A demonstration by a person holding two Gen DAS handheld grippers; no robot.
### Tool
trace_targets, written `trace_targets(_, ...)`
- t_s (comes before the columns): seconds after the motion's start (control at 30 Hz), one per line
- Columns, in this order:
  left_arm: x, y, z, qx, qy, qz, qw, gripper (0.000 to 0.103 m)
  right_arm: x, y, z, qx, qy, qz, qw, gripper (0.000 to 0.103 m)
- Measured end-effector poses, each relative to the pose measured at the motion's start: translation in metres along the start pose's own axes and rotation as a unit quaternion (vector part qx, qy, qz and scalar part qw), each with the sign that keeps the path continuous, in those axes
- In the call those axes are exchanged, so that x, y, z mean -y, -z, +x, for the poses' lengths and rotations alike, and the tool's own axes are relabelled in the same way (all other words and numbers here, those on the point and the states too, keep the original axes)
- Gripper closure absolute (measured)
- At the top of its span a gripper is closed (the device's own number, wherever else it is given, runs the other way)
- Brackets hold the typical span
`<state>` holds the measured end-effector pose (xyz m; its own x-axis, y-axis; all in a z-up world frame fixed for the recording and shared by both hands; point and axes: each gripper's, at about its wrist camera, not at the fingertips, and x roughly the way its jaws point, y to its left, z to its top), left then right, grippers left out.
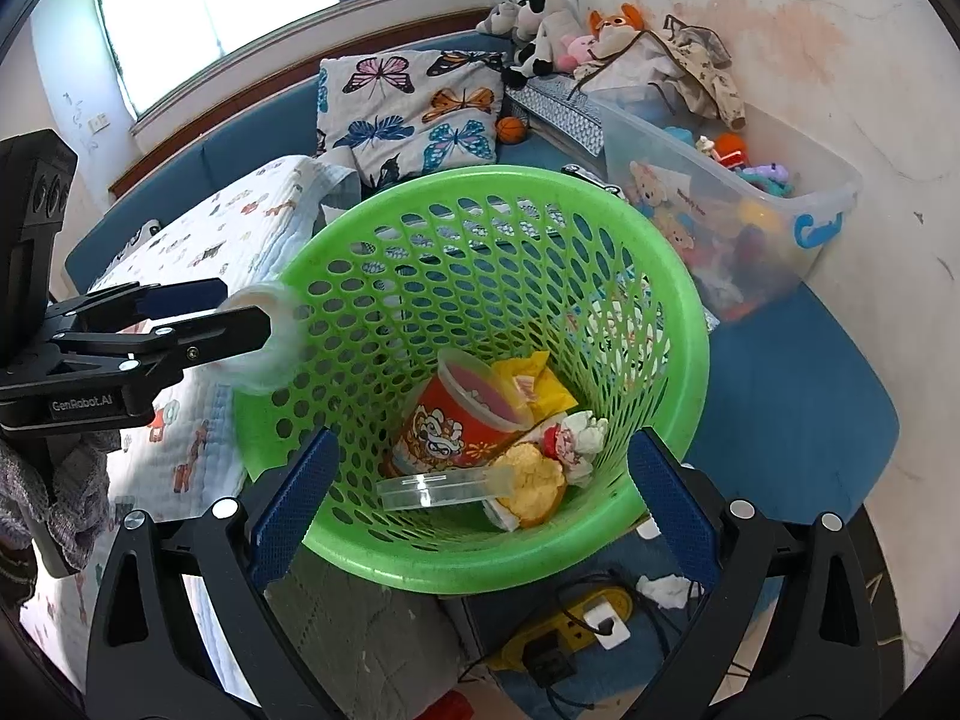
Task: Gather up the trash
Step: 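Release the lid into the basket with the right gripper while the left gripper drops the container in, then move both grippers back toward the white paper cup and plastic bag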
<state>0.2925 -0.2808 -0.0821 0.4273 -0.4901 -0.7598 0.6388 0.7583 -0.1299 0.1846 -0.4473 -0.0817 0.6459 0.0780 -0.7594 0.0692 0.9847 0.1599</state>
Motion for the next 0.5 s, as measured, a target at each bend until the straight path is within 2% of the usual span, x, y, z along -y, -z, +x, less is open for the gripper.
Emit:
trace_targets(0.23, 0.000, 0.002, -0.009, 0.008, -0.002, 0.001, 1.0000, 0.027, -0.002, 0.001, -0.002, 0.003, 0.002, -0.004, 1.000, 0.007)
trace_targets(0.5, -0.012, 0.017, -0.042, 0.031, -0.006, -0.018, 0.9994, 0.027, -0.016, 0.002, -0.008, 0.007, -0.003, -0.015, 1.000, 0.007)
